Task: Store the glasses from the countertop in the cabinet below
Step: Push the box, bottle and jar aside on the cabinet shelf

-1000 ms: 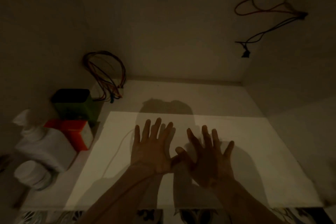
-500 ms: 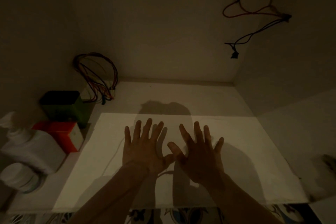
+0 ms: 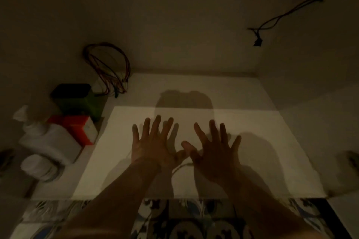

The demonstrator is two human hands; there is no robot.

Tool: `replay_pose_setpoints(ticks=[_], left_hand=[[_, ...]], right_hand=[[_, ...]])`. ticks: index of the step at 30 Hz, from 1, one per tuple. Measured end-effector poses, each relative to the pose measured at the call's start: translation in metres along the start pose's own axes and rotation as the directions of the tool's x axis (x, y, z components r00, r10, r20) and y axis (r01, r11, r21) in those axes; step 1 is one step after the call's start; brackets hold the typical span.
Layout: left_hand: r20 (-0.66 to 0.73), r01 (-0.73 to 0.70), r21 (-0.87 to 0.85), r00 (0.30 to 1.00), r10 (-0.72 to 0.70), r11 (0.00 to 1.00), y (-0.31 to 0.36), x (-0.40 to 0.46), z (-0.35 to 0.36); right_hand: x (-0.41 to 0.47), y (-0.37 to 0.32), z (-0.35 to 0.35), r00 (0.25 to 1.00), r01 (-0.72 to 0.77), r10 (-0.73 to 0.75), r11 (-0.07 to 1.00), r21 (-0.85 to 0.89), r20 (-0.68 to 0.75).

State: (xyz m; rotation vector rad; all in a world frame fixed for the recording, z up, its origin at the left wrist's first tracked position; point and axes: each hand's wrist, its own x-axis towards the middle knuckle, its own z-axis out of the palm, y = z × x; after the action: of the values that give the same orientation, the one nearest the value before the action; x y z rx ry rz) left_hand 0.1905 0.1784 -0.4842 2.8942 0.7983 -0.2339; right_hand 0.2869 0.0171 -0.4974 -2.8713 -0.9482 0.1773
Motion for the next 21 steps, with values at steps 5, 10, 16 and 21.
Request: replay_pose_setpoints(ticks=[5, 10, 16, 21], left_hand=[[0.118, -0.011, -0.051, 0.993, 0.017, 0.999, 0.014, -0.052, -0.040], [0.229, -0.014, -0.094, 0.973, 0.035, 0.995, 0.039, -0.132, -0.111], [0.335, -0.029, -0.111, 0.940, 0.065, 0.993, 0.072, -0.228, -0.236], [0.322, -0.058, -0.108, 0.943, 0.090, 0.992, 0.100, -0.298, -0.336]], right_hand=[[-0.061, -0.005, -0.043, 0.988, -0.015, 0.014, 1.000, 0.008, 0.151], [-0.127, -0.017, -0.137, 0.925, -0.092, 0.068, 0.995, 0.045, 0.375], [-0.205, -0.037, -0.288, 0.851, -0.129, 0.123, 0.991, -0.025, 0.511], [-0.259, -0.048, -0.402, 0.836, -0.107, 0.090, 0.994, 0.001, 0.542]])
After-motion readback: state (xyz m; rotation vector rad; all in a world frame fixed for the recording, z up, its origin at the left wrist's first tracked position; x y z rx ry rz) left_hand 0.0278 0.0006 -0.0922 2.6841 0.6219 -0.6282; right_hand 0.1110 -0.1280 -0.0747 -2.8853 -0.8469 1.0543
